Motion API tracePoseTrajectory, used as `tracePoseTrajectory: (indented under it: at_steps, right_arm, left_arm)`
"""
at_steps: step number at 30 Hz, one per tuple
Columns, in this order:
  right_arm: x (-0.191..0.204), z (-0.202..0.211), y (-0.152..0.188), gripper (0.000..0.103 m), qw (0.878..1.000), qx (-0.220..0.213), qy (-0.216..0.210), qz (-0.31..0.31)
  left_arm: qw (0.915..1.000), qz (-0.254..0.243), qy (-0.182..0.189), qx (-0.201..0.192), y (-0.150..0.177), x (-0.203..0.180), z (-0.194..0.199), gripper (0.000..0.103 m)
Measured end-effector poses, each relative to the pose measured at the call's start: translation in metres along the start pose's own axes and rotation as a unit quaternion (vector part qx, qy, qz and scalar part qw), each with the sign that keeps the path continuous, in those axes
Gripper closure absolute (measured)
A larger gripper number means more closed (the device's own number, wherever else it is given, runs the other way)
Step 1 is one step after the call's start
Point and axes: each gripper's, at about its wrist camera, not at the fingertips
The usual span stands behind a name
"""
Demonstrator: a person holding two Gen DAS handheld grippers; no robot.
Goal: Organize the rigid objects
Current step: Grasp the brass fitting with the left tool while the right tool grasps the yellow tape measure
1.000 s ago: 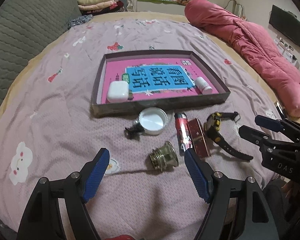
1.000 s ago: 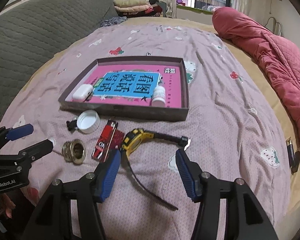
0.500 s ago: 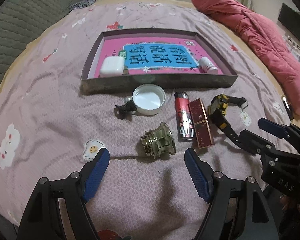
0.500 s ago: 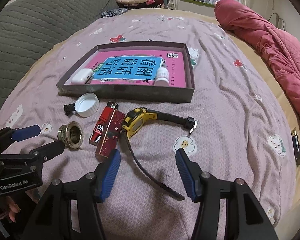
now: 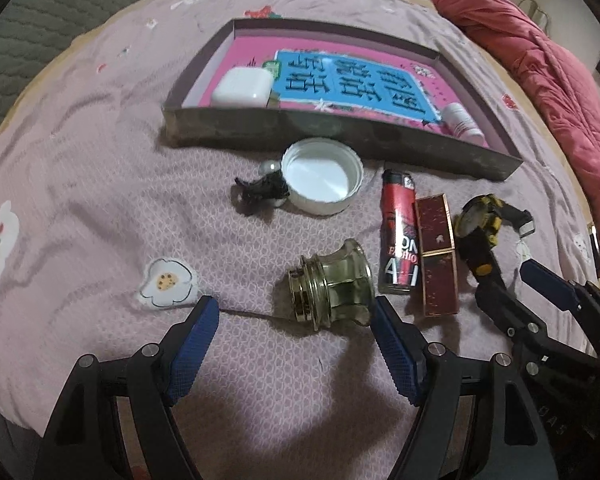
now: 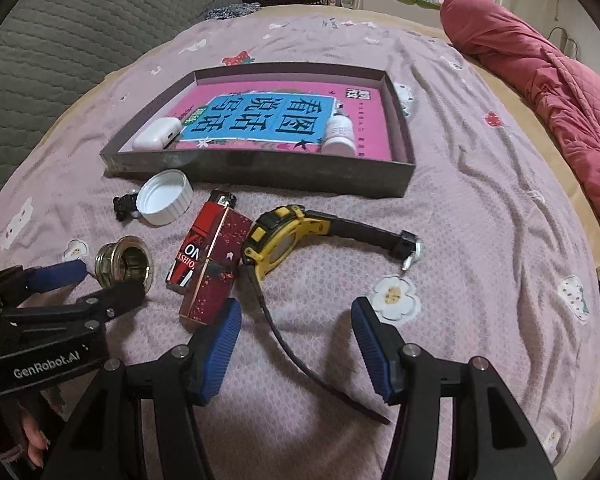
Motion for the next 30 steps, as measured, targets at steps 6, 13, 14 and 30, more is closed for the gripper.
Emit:
tracePoseTrajectory:
  at_steps: [6, 13, 14, 30]
  right_arm:
    - [0.007, -0.014, -0.004, 0.047, 1.000, 0.004, -0.002, 0.013]
    - [0.014, -0.027, -0.013, 0.072, 1.000, 0.008, -0.009, 0.022]
    - [0.015, -0.028, -0.014, 0.074, 1.000, 0.007, -0.012, 0.023]
    - [0.002, -0.027, -0.015, 0.085, 0.998, 0.005, -0.064, -0.003]
  left_arm:
    - [1.0000, 0.008, -0.001, 0.003, -0.005, 0.002, -0.007, 0.025]
    - [0.9999, 0.016, -0.001, 0.002, -0.007, 0.003, -0.010, 0.025]
    - [0.9999, 0.015, -0.003, 0.002, -0.007, 0.002, -0.011, 0.025]
    - [0.9997, 0.024, 0.007, 0.004, -0.011, 0.012, -0.011, 0.054]
Point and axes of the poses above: each gripper's, at about its wrist camera, not at the fingertips, and z roughly against the way its jaws point, x to its left, y to its underside, and after that the axes turned 14 degrees about -z, right-handed
